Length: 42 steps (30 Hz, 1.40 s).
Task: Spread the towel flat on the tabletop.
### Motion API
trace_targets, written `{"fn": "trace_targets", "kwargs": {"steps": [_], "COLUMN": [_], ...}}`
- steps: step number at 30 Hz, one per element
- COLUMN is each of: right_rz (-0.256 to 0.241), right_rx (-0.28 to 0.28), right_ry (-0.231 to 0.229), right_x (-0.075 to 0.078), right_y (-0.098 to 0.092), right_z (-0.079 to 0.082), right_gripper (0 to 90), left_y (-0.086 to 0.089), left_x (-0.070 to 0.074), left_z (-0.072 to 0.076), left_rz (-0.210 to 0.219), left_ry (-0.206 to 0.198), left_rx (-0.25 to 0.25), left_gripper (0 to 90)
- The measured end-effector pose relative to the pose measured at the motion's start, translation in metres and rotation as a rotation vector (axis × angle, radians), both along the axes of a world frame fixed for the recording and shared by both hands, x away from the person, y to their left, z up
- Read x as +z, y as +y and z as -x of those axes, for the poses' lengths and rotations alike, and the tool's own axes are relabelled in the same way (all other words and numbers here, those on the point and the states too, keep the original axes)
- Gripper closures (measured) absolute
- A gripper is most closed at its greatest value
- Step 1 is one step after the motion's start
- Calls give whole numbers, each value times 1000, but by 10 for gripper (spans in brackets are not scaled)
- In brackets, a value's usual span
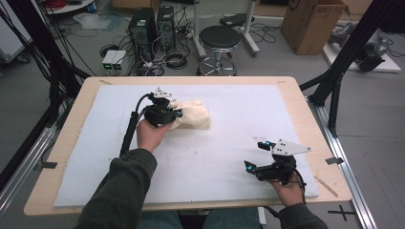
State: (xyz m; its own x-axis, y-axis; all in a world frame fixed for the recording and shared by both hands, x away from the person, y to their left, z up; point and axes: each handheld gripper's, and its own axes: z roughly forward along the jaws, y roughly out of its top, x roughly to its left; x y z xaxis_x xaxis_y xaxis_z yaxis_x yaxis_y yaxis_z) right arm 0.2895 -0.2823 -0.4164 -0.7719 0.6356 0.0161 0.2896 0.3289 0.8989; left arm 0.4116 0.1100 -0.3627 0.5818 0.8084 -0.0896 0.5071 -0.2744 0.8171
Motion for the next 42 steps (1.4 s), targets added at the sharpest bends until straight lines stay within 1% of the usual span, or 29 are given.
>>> {"fn": "trace_targets", "kwargs": {"steps": [2,3,4,5,7,8,9,10,11,13,14,18,20,21,23,25,27,30,33,34,36,37,39,41,42], "right_rz": [-3,-6,-8,-9,-9,-9,-7,-5,-3,-1,2,-2,-1,0,1,3,3,9,15,19,22,25,26,33,33], "right_rx": [-2,-6,-7,-9,-7,-6,-2,-1,1,1,5,3,4,7,7,5,7,13,14,18,18,22,24,24,25], "right_ry": [-5,1,-4,-3,-6,2,-7,-4,-9,-3,-11,-7,-6,-8,-17,-5,-9,-4,-1,-5,5,-2,3,4,8], "right_x": [0,1,1,1,1,1,1,1,1,1,1,1,2,2,2,2,1,1,0,0,-1,-2,-2,-3,-3], "right_y": [-1,-2,-2,-3,-3,-2,-2,-1,0,0,1,1,2,2,2,3,4,4,6,6,7,7,8,8,8], "right_z": [0,1,1,1,1,2,2,2,2,3,2,4,4,5,5,6,5,5,4,3,3,2,2,2,2], "right_gripper": [109,108,109,108,109,108,108,108,108,109,108,108,109,109,109,108,109,108,109,108,109,108,108,108,108], "left_y": [-1,-1,-2,-2,-2,-2,-2,-2,-2,-1,-2,-7,-9,-14,-18,-22,-25,-28,-31,-31,-33,-34,-34,-36,-37], "left_x": [-1,-1,-1,-1,-1,-1,-1,-1,-1,-1,-1,-2,-2,-4,-8,-14,-20,-30,-38,-41,-46,-48,-51,-57,-61], "left_z": [5,12,15,15,22,25,28,34,34,40,47,62,65,71,73,70,65,54,43,37,29,25,23,18,16], "left_rz": [19,24,26,26,22,27,33,50,50,66,73,86,87,92,78,67,63,41,45,36,31,36,39,44,39], "left_ry": [7,7,6,6,4,5,7,7,7,9,10,19,19,33,33,39,42,32,42,46,52,57,59,73,79], "left_rx": [-11,-23,-29,-29,-43,-46,-52,-56,-56,-63,-70,-98,-102,-118,-116,-119,-113,-111,-89,-85,-69,-62,-57,-45,-54], "left_gripper": [799,800,800,799,799,799,799,799,799,799,800,799,799,799,798,798,797,795,790,789,788,786,783,771,756]}}
